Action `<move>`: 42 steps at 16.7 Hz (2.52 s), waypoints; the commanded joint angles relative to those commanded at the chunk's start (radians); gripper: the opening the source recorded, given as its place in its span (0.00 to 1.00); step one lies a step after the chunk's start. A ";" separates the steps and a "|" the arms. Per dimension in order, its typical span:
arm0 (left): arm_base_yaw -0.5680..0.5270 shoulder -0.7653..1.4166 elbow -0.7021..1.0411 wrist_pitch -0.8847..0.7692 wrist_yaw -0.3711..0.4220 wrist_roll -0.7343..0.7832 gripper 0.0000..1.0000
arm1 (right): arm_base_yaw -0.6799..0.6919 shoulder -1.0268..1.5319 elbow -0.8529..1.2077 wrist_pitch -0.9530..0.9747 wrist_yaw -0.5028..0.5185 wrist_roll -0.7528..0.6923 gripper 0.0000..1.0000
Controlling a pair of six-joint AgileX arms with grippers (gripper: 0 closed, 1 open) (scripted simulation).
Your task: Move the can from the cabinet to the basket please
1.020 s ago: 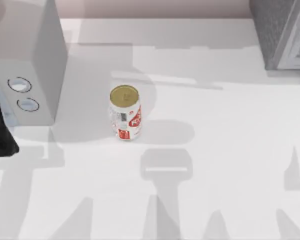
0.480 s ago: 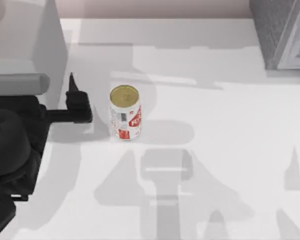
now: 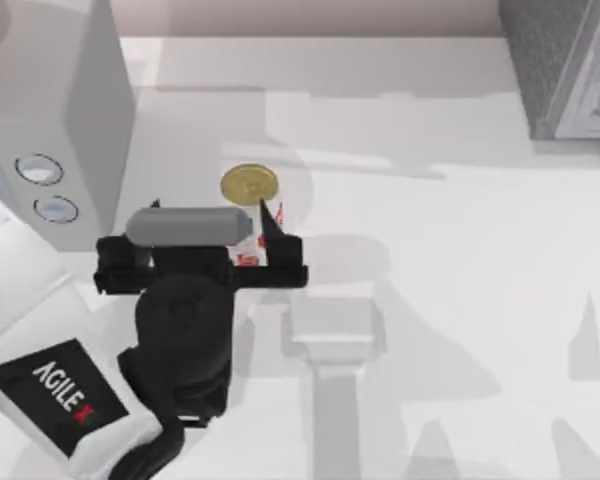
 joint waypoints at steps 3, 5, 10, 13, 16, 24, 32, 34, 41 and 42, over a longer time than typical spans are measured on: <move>-0.068 0.175 0.043 0.124 -0.069 -0.007 1.00 | 0.000 0.000 0.000 0.000 0.000 0.000 1.00; -0.101 0.257 0.063 0.183 -0.100 -0.010 1.00 | 0.000 0.000 0.000 0.000 0.000 0.000 1.00; -0.128 0.320 0.079 0.229 -0.124 -0.013 1.00 | 0.000 0.000 0.000 0.000 0.000 0.000 1.00; -0.123 0.317 0.076 0.226 -0.122 -0.013 1.00 | 0.000 0.000 0.000 0.000 0.000 0.000 1.00; -0.097 0.329 0.113 0.208 -0.094 -0.006 1.00 | 0.000 0.000 0.000 0.000 0.000 0.000 1.00; 0.035 0.393 0.288 0.113 0.039 0.017 1.00 | 0.000 0.000 0.000 0.000 0.000 0.000 1.00; 0.035 0.393 0.288 0.113 0.039 0.017 0.55 | 0.000 0.000 0.000 0.000 0.000 0.000 1.00; 0.035 0.393 0.288 0.113 0.039 0.017 0.40 | 0.000 0.000 0.000 0.000 0.000 0.000 1.00; 0.035 0.393 0.288 0.113 0.039 0.017 0.00 | 0.000 0.000 0.000 0.000 0.000 0.000 1.00; 0.035 0.393 0.288 0.113 0.039 0.017 0.00 | 0.000 0.000 0.000 0.000 0.000 0.000 1.00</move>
